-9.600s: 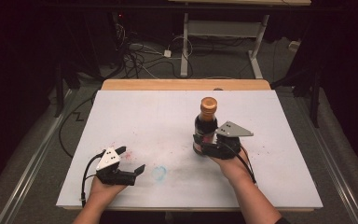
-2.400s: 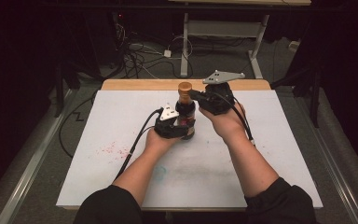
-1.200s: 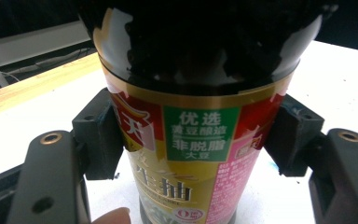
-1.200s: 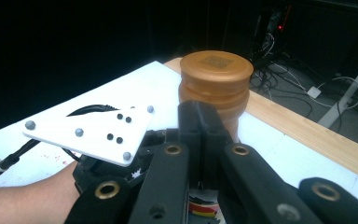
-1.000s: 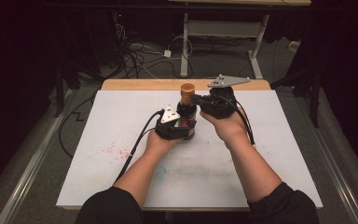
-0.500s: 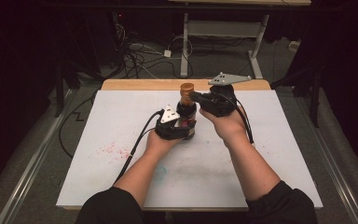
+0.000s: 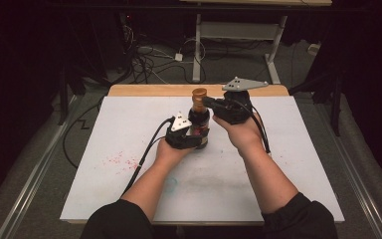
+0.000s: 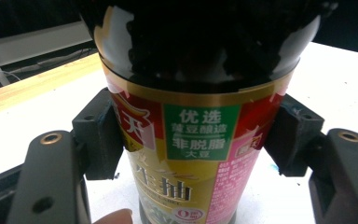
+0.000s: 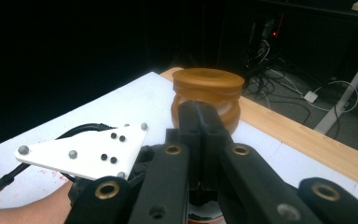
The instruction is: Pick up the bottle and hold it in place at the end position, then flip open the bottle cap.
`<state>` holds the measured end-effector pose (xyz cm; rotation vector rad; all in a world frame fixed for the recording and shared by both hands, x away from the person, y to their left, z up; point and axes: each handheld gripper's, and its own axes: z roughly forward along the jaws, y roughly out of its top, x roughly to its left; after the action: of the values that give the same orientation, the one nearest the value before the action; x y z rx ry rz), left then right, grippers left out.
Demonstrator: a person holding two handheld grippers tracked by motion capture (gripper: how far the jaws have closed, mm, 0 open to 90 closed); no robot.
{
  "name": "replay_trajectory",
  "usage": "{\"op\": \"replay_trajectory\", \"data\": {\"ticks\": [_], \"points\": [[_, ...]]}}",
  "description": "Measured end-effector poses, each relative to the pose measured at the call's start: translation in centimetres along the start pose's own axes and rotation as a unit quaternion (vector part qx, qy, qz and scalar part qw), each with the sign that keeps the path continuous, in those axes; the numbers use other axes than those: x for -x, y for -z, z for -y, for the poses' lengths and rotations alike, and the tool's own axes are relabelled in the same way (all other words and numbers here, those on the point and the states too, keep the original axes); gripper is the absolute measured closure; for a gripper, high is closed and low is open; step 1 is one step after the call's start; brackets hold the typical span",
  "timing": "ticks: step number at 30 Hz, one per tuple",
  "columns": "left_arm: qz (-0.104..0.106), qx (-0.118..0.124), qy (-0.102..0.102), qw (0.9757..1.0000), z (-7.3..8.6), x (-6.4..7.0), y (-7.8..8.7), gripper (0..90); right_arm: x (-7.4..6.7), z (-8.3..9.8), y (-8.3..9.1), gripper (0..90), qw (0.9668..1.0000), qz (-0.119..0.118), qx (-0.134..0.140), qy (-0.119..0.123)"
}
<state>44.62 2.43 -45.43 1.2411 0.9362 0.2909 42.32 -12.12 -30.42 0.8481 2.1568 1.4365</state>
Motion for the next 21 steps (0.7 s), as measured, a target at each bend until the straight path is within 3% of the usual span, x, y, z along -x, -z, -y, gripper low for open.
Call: {"op": "replay_trajectory", "data": {"ticks": [21], "points": [[0.000,0.000,0.005,1.0000,-0.07,-0.11,-0.04,29.1,0.17,-0.69,-0.04,90.0,1.0000,0.007,0.001,0.002]]}}
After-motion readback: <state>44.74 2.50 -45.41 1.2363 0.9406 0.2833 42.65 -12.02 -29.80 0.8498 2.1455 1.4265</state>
